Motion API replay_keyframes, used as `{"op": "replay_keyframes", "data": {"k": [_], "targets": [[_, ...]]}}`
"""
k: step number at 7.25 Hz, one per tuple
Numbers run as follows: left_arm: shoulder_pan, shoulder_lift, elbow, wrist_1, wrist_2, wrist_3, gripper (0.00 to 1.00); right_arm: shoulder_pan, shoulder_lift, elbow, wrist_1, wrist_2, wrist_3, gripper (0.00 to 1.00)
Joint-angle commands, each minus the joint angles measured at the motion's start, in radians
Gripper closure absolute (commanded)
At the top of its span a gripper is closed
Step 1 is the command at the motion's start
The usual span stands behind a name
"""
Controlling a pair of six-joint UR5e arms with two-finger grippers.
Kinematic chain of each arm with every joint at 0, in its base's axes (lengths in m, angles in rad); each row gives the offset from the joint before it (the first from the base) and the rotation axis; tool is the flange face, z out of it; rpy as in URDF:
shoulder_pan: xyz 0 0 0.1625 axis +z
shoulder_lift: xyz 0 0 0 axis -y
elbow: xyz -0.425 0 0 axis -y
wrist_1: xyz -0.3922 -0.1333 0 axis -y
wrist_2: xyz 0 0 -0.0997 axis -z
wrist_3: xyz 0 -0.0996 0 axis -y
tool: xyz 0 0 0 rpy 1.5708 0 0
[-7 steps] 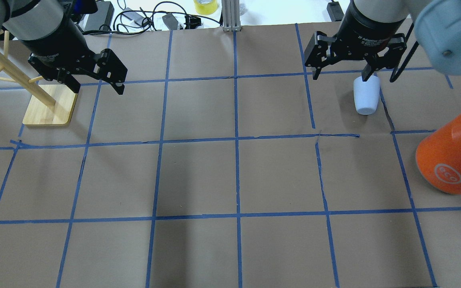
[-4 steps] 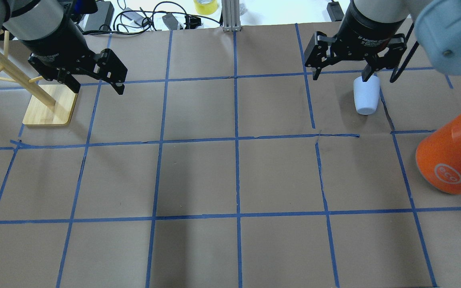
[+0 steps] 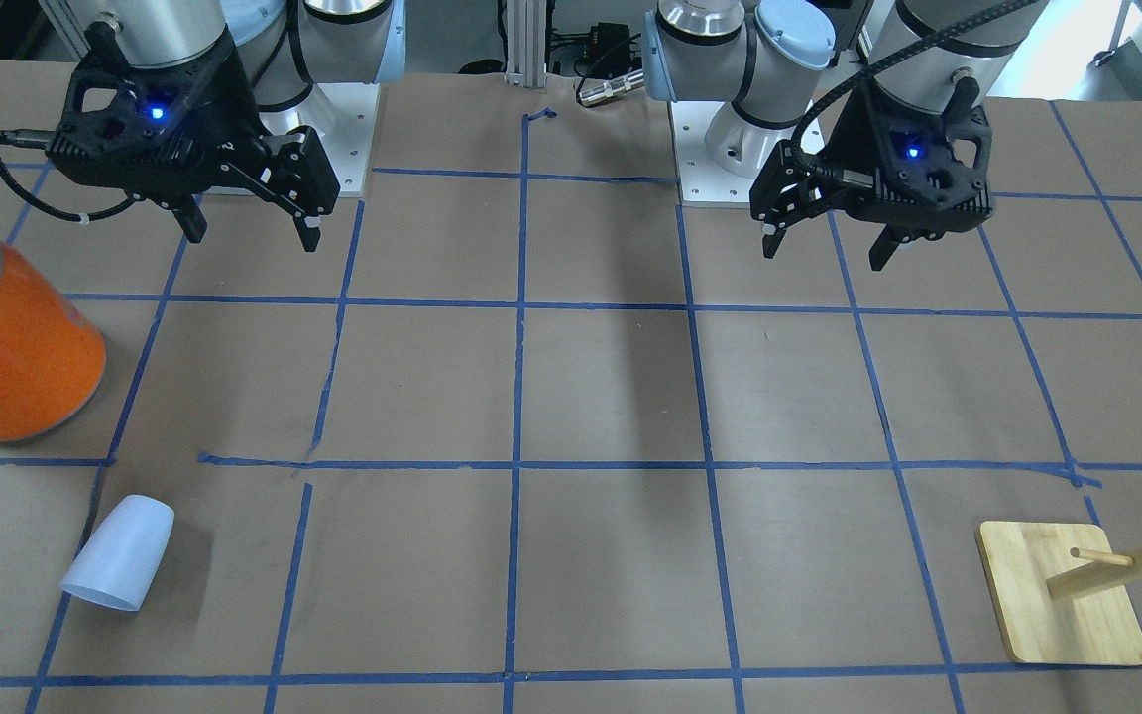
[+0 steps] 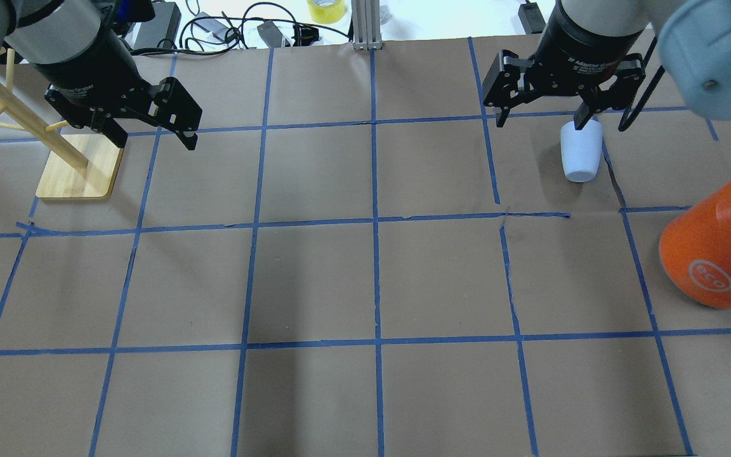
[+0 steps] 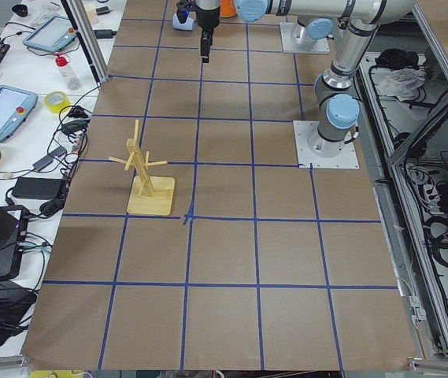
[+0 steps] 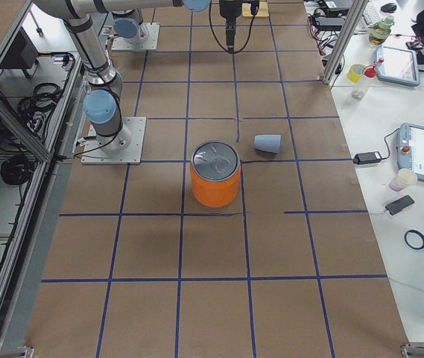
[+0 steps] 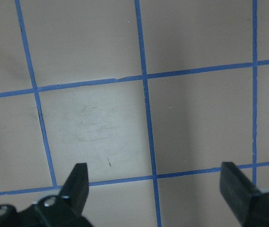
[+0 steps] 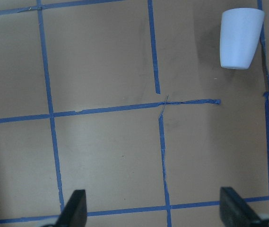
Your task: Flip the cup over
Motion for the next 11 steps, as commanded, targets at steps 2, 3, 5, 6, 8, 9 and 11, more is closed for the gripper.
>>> {"op": "replay_keyframes", "data": {"k": [2,3,5,6,8,9,11], "targets": [[0.0,0.0,0.0,0.0,0.0,0.0,0.0,0.0,0.0,0.005,0.002,0.0,0.002,0.0],[0.0,0.0,0.0,0.0,0.0,0.0,0.0,0.0,-0.002,0.013,0.0,-0.001,0.0,0.0],[0.0,0.0,0.0,0.0,0.0,0.0,0.0,0.0,-0.002,0.016,0.0,-0.001,-0.002,0.0],[0.0,0.0,0.0,0.0,0.0,0.0,0.0,0.0,-0.002,0.016,0.0,-0.001,-0.002,0.0],[0.0,0.0,0.0,0.0,0.0,0.0,0.0,0.0,0.001,0.016,0.0,-0.006,-0.009,0.0],[0.0,0.0,0.0,0.0,0.0,0.0,0.0,-0.005,0.011,-0.002,-0.006,-0.015,-0.017,0.0],[0.0,0.0,0.0,0.0,0.0,0.0,0.0,-0.085,0.11,-0.095,-0.015,-0.015,-0.064,0.0]]}}
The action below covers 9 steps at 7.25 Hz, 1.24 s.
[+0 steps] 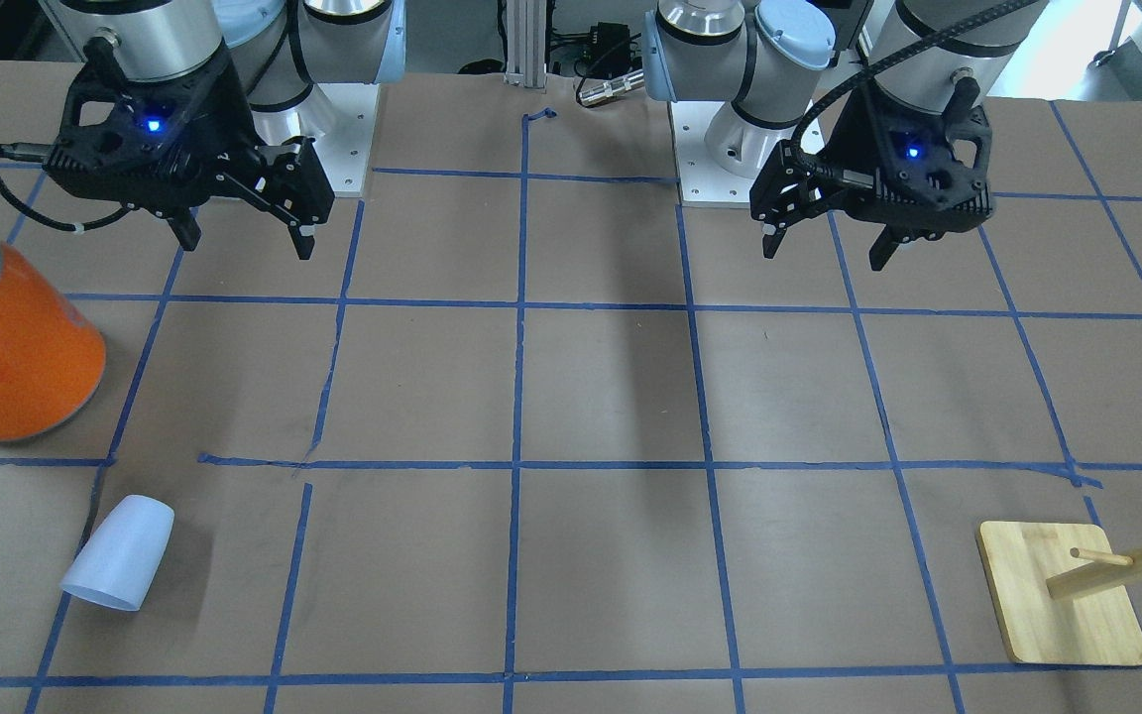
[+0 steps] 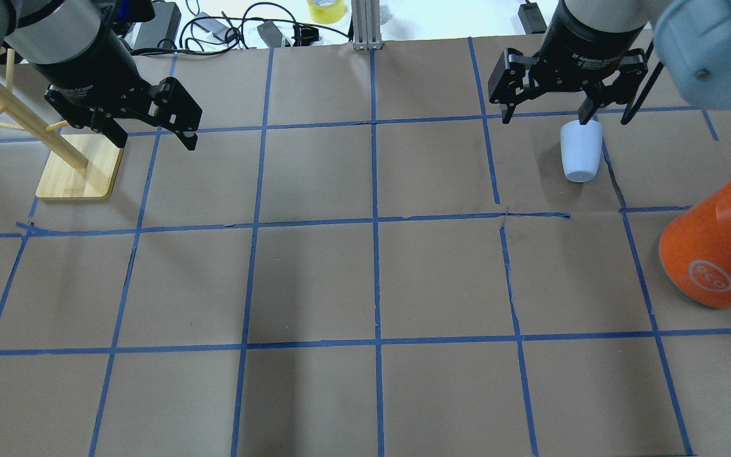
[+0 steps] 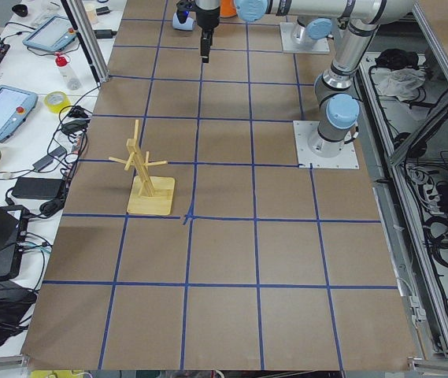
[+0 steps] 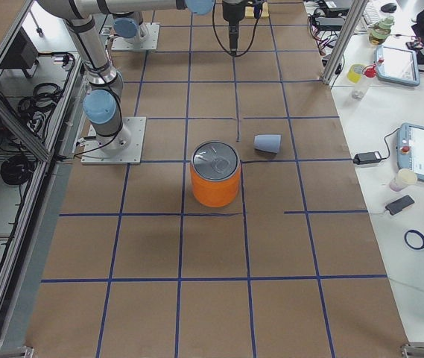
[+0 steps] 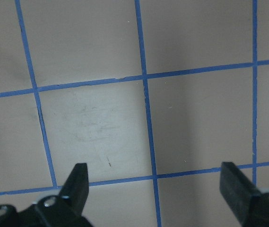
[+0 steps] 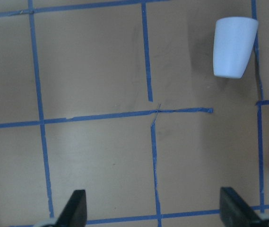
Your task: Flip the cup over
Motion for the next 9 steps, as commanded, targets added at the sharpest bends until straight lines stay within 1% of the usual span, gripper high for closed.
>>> {"op": "replay_keyframes", "data": {"k": [1,2,3,4,5,7,9], "targets": [[0.0,0.0,0.0,0.0,0.0,0.0,0.0,-0.106,0.174,-0.13,-0.006,0.0,-0.056,0.0],[0.0,0.0,0.0,0.0,0.0,0.0,0.0,-0.157,0.268,-0.187,-0.02,0.012,-0.063,0.0],[0.0,0.0,0.0,0.0,0.0,0.0,0.0,-0.2,0.343,-0.205,-0.038,0.017,-0.069,0.0],[0.0,0.0,0.0,0.0,0.0,0.0,0.0,-0.217,0.403,-0.207,-0.111,0.016,-0.101,0.0],[0.0,0.0,0.0,0.0,0.0,0.0,0.0,-0.238,0.448,-0.205,-0.146,0.006,-0.101,0.0],[0.0,0.0,0.0,0.0,0.0,0.0,0.0,-0.28,0.486,-0.149,-0.149,0.014,-0.094,0.0],[0.0,0.0,0.0,0.0,0.0,0.0,0.0,-0.285,0.493,-0.042,-0.331,0.008,-0.098,0.0]]}}
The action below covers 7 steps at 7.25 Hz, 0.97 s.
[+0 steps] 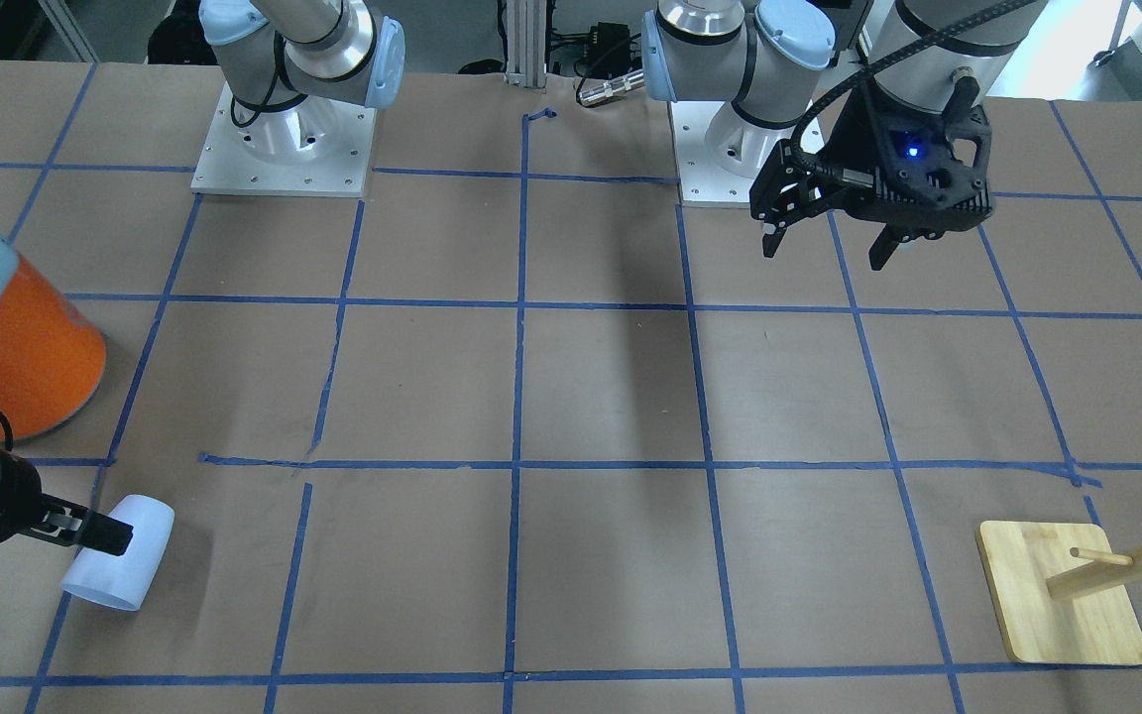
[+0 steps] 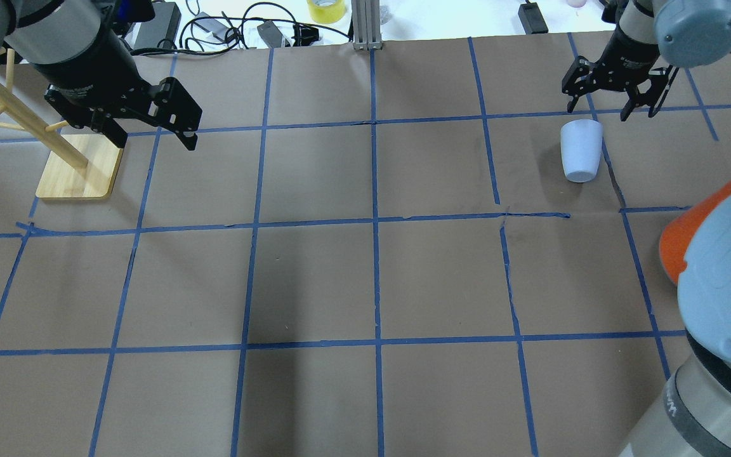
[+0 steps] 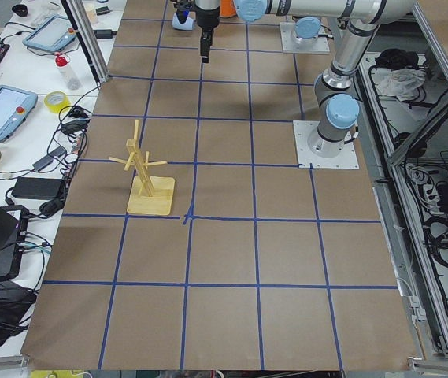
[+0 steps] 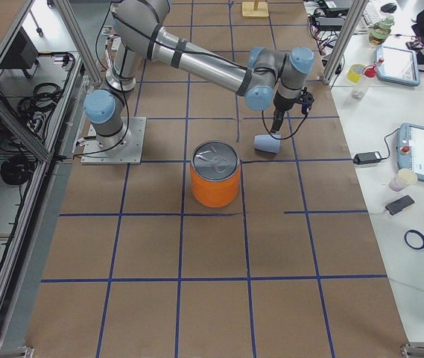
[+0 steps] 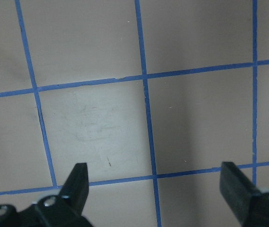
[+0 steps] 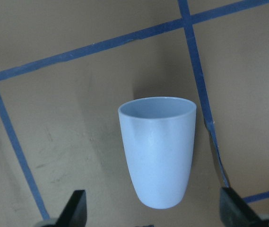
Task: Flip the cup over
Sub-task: 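Lower the right gripper onto the white cup and grasp it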
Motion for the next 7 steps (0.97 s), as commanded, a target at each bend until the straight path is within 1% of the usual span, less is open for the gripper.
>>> {"op": "replay_keyframes", "data": {"k": [1,2,3,4,5,7], "targets": [[0.0,0.0,0.0,0.0,0.0,0.0,0.0,-0.008,0.004,0.113,-0.147,-0.004,-0.003,0.01],[0.0,0.0,0.0,0.0,0.0,0.0,0.0,-0.008,0.005,0.13,-0.19,-0.004,-0.003,0.04],[0.0,0.0,0.0,0.0,0.0,0.0,0.0,-0.008,0.011,0.131,-0.204,-0.001,-0.006,0.04],[0.0,0.0,0.0,0.0,0.0,0.0,0.0,-0.008,0.037,0.131,-0.247,0.004,-0.008,0.04],[0.0,0.0,0.0,0.0,0.0,-0.002,0.0,-0.009,0.065,0.131,-0.262,-0.004,-0.008,0.04],[0.0,0.0,0.0,0.0,0.0,-0.002,0.0,-0.009,0.086,0.132,-0.267,-0.007,-0.002,0.04]]}}
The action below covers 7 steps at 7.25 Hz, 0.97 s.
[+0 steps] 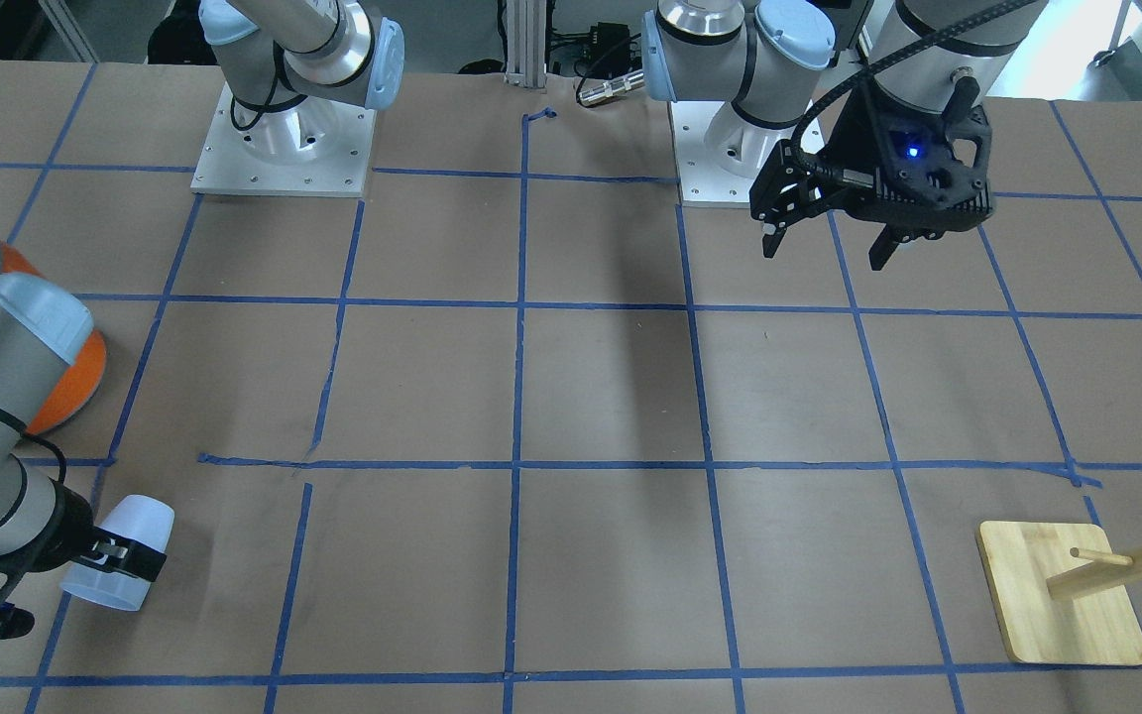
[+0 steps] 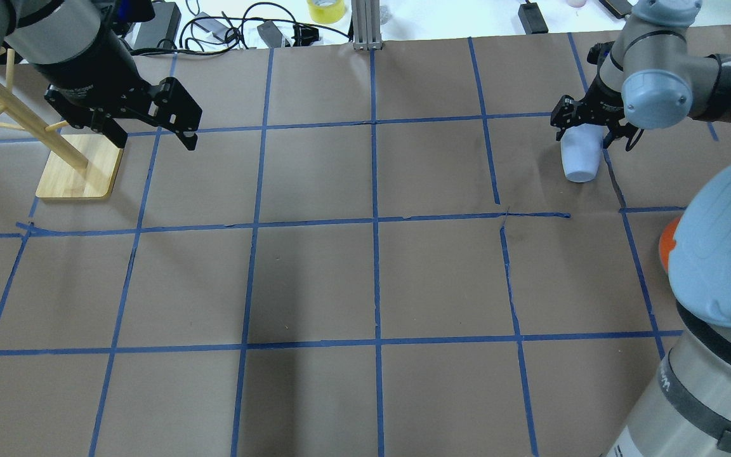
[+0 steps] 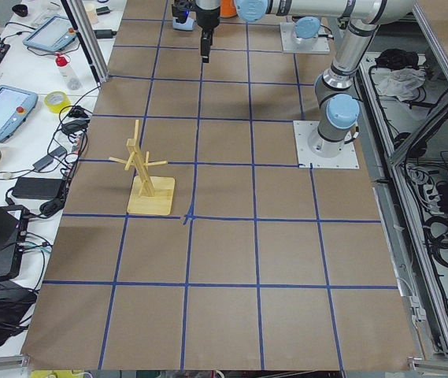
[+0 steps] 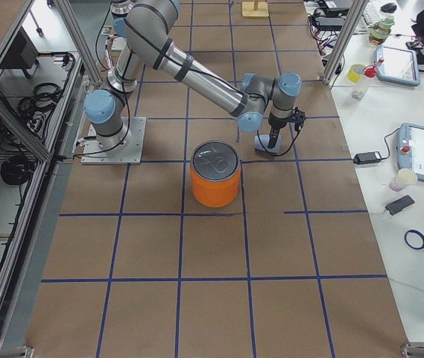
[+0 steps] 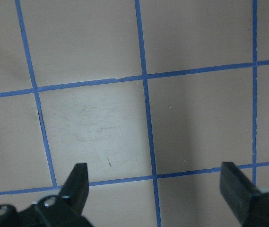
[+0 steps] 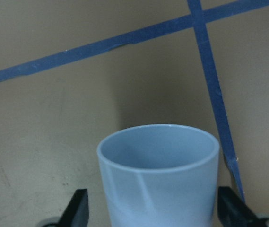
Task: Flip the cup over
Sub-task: 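Lower the right gripper onto the white cup and grasp it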
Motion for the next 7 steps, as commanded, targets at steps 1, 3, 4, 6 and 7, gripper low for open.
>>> {"op": "replay_keyframes", "data": {"k": [1,3,4,6,7], "targets": [[0.0,0.0,0.0,0.0,-0.002,0.0,0.0,0.0,0.019,0.001,-0.004,-0.012,0.002,0.15],[0.0,0.0,0.0,0.0,-0.002,0.0,0.0,0.0,0.02,0.001,-0.001,-0.029,0.0,0.4],[0.0,0.0,0.0,0.0,-0.002,0.0,0.0,0.006,0.011,-0.003,0.013,-0.028,-0.004,0.53],[0.0,0.0,0.0,0.0,-0.002,0.0,0.0,0.059,-0.042,-0.017,0.028,0.003,-0.176,0.53],[0.001,0.0,0.0,0.0,-0.002,0.0,0.0,0.105,-0.047,-0.016,0.027,0.015,-0.283,0.56]]}}
